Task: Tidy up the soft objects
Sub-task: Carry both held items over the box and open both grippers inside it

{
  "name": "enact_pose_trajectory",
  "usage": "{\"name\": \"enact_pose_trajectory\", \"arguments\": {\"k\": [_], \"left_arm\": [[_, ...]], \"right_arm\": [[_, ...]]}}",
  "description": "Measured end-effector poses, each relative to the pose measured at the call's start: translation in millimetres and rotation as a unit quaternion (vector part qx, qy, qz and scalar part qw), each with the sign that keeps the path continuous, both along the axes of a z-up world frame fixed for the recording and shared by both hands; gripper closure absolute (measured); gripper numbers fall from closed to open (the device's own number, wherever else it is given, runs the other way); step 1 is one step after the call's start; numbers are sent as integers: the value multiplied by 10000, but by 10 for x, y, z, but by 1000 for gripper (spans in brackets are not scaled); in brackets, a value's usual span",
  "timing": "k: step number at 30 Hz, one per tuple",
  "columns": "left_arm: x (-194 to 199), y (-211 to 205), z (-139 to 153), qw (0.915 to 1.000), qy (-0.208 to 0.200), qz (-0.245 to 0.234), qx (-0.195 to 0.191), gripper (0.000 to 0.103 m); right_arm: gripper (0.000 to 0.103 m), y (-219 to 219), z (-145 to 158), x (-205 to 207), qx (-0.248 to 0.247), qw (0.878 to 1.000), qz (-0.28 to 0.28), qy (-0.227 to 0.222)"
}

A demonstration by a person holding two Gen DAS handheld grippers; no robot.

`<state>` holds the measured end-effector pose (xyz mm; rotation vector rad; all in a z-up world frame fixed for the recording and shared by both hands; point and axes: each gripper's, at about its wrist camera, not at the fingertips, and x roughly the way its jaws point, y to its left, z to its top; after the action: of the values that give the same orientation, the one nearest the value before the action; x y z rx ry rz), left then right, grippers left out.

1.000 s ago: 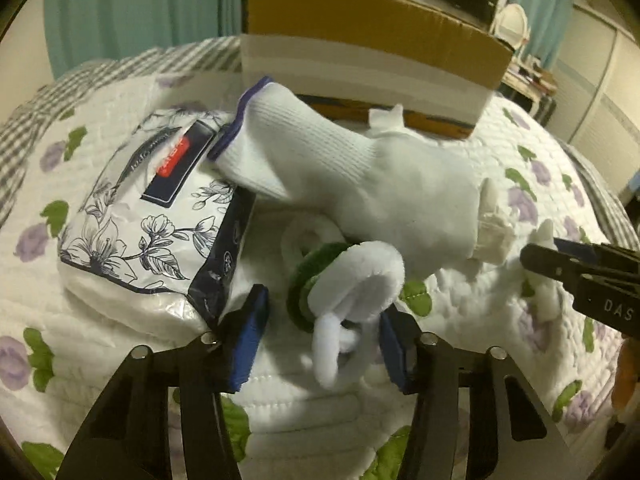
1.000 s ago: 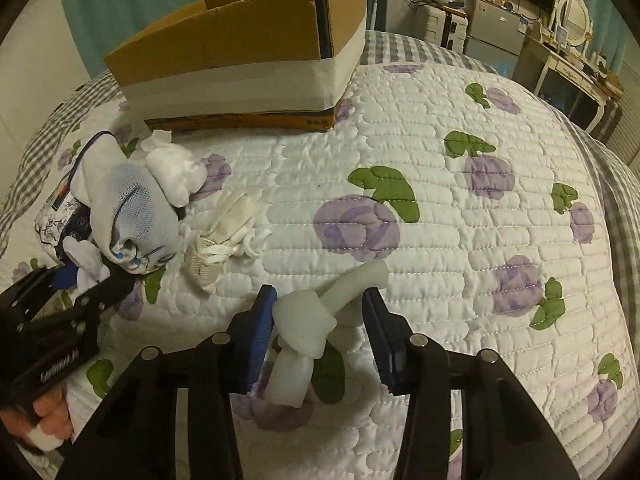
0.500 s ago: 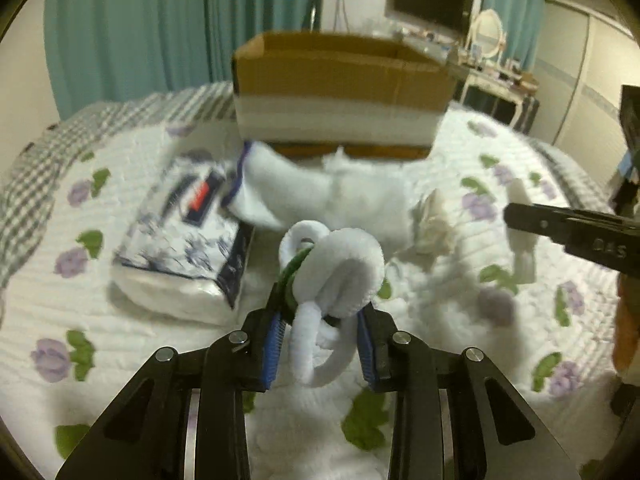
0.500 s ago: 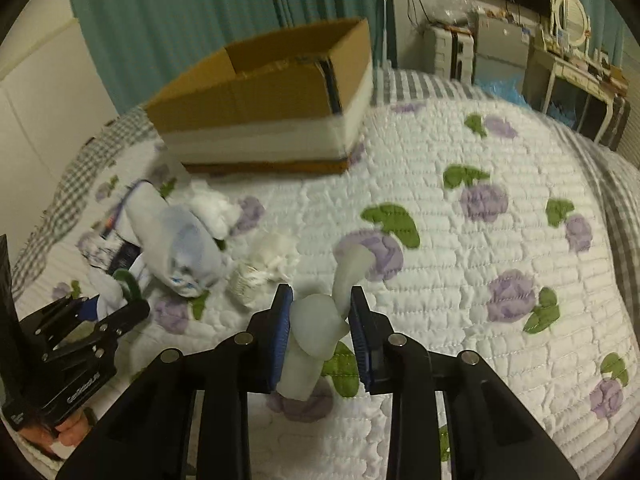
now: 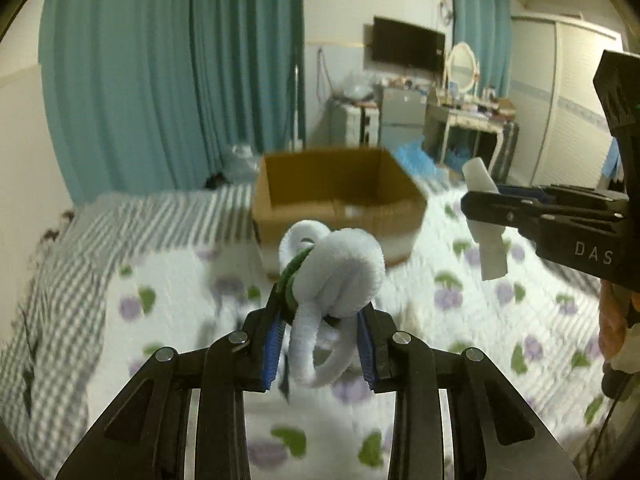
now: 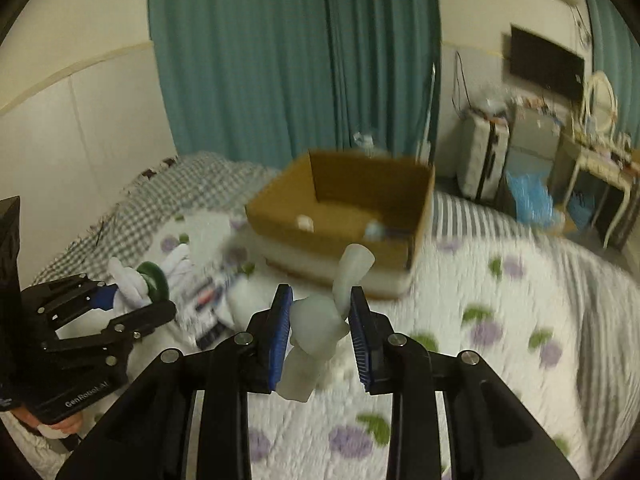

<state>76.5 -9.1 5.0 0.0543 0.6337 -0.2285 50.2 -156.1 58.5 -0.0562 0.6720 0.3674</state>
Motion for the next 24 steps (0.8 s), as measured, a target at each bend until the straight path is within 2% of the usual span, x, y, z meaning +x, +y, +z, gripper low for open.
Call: {"name": "enact_pose_trajectory", "arguments": {"k": [3,5,9,14,17,19,20,21,22,23,24], "left_arm": [[297,-27,167,9998,-171,-28,-16,72],[557,-81,234,9999,-138,-75,31,72],[954,-173,300,9998,-129,-182,-3,72],[1462,-268,174,9996,-55,-259,47,70],[1714,-326,-22,9995,-72,-186,230,69],[1864,-381,-201,9988,-14,-93,486,65],[1935,-403,-301,9980,13,-24,625,57],[1962,-411,-357,9975,17,43,706,44],[1997,-380,-403,9971,-7,127,755,38],[2016,-357,-451,9970,-49,210,749,30],[2017,-334,-475,9971,-54,238,718,30]], "right_arm": [[75,91,285,217,-33,9997,93,-240],[75,122,419,451,-12,9994,66,-341],[74,108,481,929,263,9995,-80,-159],[74,120,284,1525,154,9995,-290,35],[74,95,65,1784,123,9989,-379,233],[72,62,-84,1926,149,9983,-449,353],[69,45,-158,1987,165,9979,-482,395],[60,37,-215,2026,172,9977,-504,415],[54,30,-261,2057,187,9976,-512,425],[34,24,-295,2077,203,9976,-522,399],[20,14,-317,2081,197,9977,-556,343]]}}
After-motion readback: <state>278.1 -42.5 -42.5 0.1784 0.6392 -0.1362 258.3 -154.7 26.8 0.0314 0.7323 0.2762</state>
